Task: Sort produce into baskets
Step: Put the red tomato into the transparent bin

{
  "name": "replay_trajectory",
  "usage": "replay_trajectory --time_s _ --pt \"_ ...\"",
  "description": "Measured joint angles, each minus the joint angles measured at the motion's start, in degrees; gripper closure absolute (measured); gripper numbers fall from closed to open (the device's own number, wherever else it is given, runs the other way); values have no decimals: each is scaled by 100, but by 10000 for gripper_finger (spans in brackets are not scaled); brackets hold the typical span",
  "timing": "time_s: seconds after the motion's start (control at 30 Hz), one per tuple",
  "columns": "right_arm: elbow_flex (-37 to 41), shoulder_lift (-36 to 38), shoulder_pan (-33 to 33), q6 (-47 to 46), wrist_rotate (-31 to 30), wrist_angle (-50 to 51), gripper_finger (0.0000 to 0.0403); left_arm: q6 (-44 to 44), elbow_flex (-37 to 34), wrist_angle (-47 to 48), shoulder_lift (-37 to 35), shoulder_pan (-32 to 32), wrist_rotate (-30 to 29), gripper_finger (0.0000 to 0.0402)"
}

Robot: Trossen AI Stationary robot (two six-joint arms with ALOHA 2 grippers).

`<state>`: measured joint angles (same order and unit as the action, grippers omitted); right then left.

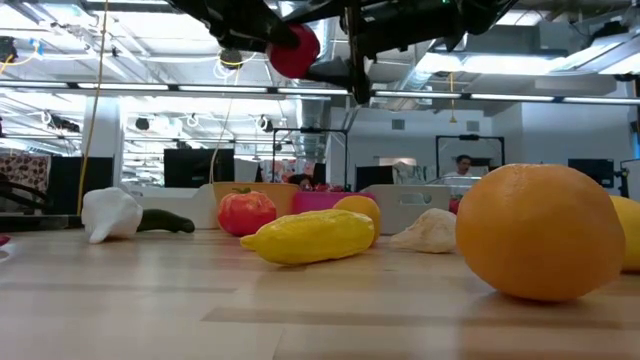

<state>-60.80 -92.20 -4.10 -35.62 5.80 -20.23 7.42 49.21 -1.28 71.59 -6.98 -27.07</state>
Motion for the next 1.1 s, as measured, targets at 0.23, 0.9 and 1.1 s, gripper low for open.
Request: replay_trajectory --time_s 0.23,0.9,1.1 --pt "0 0 0 0 2 1 89 -11 0 2 0 0 0 124" --pt "-2 2 -2 23 7 0 86 8 0 1 2 0 -26 124" --pt "-4 2 -17 26 9 2 86 34 0 4 2 0 -28 104"
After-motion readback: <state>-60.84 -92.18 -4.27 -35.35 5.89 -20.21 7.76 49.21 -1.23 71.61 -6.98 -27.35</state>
